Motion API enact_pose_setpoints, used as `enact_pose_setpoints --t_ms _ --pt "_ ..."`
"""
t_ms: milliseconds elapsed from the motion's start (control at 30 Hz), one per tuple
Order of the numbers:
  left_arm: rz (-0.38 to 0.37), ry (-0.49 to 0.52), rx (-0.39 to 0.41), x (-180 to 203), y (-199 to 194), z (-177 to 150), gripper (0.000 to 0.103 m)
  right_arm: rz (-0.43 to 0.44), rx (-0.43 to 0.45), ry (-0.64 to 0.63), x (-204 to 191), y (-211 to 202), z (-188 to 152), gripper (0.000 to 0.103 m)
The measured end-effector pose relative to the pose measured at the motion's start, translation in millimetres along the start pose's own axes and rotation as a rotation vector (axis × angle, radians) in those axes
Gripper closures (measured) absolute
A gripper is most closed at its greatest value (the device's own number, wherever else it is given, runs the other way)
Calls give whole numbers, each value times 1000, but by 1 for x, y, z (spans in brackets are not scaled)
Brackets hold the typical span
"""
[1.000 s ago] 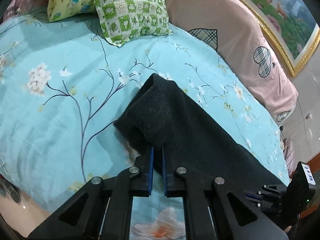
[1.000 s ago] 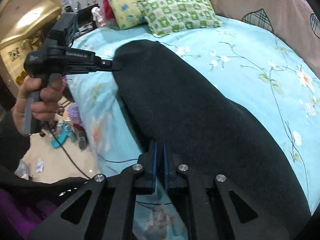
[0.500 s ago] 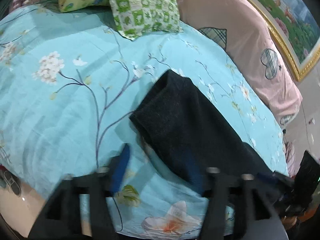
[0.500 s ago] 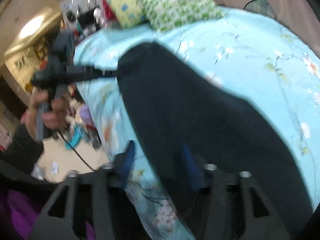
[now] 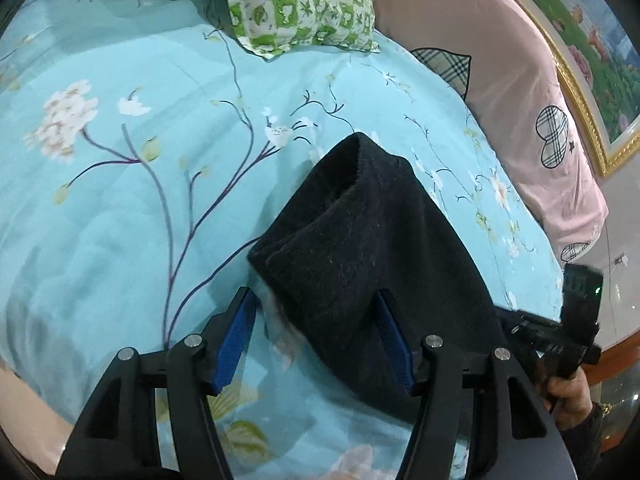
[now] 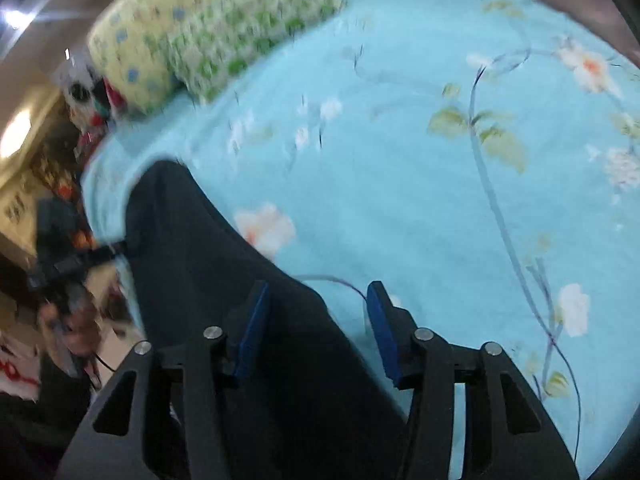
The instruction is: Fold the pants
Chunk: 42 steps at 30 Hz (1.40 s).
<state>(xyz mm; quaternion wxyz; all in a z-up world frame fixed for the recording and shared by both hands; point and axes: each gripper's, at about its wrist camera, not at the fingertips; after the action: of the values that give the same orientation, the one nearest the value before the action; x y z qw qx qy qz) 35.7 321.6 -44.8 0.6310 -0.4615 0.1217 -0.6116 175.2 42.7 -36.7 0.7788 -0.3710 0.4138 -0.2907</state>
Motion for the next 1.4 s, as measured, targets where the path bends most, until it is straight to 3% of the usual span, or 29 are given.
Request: enact_pose_setpoints --t_ms 67,100,133,267,400,533,767,833,900,1000,1067,1133,1400 --pt "-2 22 15 5 4 0 55 -9 -18 -26 -1 10 -5 58" --pt "5 44 17 8 8 0 58 -21 -9 -66 -7 9 -8 63" --pt "16 58 22 10 10 0 62 -18 -13 -85 -10 8 -10 75" --pt "-24 88 83 18 -4 6 82 -61 21 -156 -26 3 -15 84" --pt "-47 128 154 28 -31 19 83 -131 119 -239 -44 -16 -11 90" --pt "4 168 180 29 -35 26 83 -240 223 -328 -65 -26 13 98" --pt "93 190 100 7 -1 14 79 -280 155 -323 -54 26 17 98" --pt "103 188 98 7 -5 12 75 -223 172 -249 -40 25 18 93" --pt "129 196 114 9 -15 12 70 -186 182 -185 -32 15 20 82" --pt "180 214 163 17 -39 15 69 -192 223 -137 -30 -13 14 81" --pt "166 218 188 23 -53 14 68 -157 266 -108 -29 -39 3 77" --pt "153 226 209 32 -63 16 66 -130 304 -81 -28 -62 -13 55" --pt "36 354 152 94 -45 10 62 -83 369 42 -11 -110 -80 52"
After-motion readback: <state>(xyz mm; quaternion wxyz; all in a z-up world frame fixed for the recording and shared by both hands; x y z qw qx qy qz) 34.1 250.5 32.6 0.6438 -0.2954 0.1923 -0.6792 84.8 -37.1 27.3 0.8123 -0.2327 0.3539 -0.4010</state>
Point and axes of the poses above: each gripper's, at about its wrist camera, not at the fingertips, and y roughly the way its jaws point, x to its right, z to its top, and after that the axes turned 10 degrees about y, right-handed
